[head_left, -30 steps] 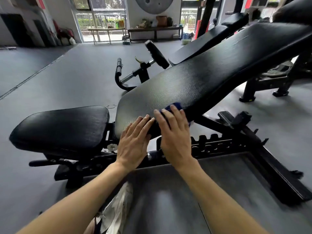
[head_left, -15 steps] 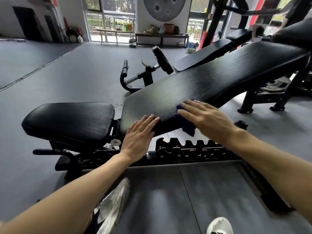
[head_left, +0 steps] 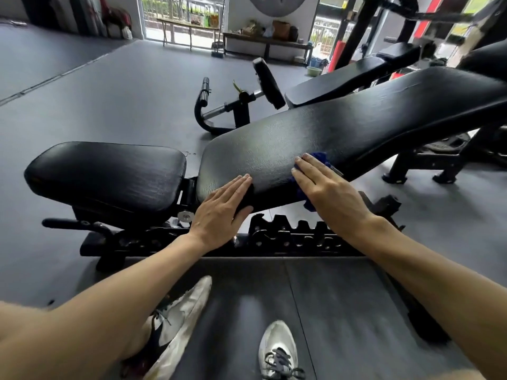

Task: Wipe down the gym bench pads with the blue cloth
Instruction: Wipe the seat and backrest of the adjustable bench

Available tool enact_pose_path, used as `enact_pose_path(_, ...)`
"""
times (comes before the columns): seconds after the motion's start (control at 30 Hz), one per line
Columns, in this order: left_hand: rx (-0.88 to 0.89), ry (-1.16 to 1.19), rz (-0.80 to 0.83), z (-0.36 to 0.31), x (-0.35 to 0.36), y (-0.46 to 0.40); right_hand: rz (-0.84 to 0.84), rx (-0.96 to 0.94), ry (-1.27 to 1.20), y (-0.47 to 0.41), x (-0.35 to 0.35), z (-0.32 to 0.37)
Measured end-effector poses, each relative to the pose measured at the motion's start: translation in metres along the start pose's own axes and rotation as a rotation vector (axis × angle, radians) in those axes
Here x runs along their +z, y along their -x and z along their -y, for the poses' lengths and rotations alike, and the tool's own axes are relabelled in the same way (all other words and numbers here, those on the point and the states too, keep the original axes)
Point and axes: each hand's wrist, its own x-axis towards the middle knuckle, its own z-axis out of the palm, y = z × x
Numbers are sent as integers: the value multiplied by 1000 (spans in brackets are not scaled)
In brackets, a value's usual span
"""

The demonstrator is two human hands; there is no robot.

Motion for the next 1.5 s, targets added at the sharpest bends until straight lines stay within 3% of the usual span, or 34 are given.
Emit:
enact_pose_path(0.17, 0, 32, 15, 0, -3, 3, -10, -83, -98, -14, 9, 35)
enact_pose_path(0.3, 23, 22, 161, -2, -14, 1, 53, -92, -257, -23, 19, 55)
enact_pose_path(0.43, -227, -109, 322, -14, -29, 2, 143, -183, -251, -25, 4, 30)
enact_pose_path(0.6, -301, -68, 442, -16, -41, 6, 39, -123, -208, -12, -8, -19)
enact_pose_path(0.73, -289, -36, 415, -6, -40, 12, 27, -185, -224, -15, -7, -19)
enact_pose_path(0.87, -232, 8, 297, 9, -29, 22, 161, -233, -154, -27, 19, 16)
enact_pose_path(0.97, -164, 63, 193, 33, -26, 34, 72, -305, -188, -54, 38, 70)
enact_pose_path(1.17, -193, 189, 238, 79, -29, 57, 61, -399, -118, -81, 63, 119)
enact_pose_path(1.27, -210, 265, 250, 78, -29, 55, 186, -435, -105, -79, 52, 106)
enact_pose_path(1.4, -238, 350, 232, 67, -33, 51, 367, -346, -157, -74, 35, 110)
enact_pose_path(1.5, -284, 383, 247, 62, -38, 52, 256, -254, -239, -74, 42, 126)
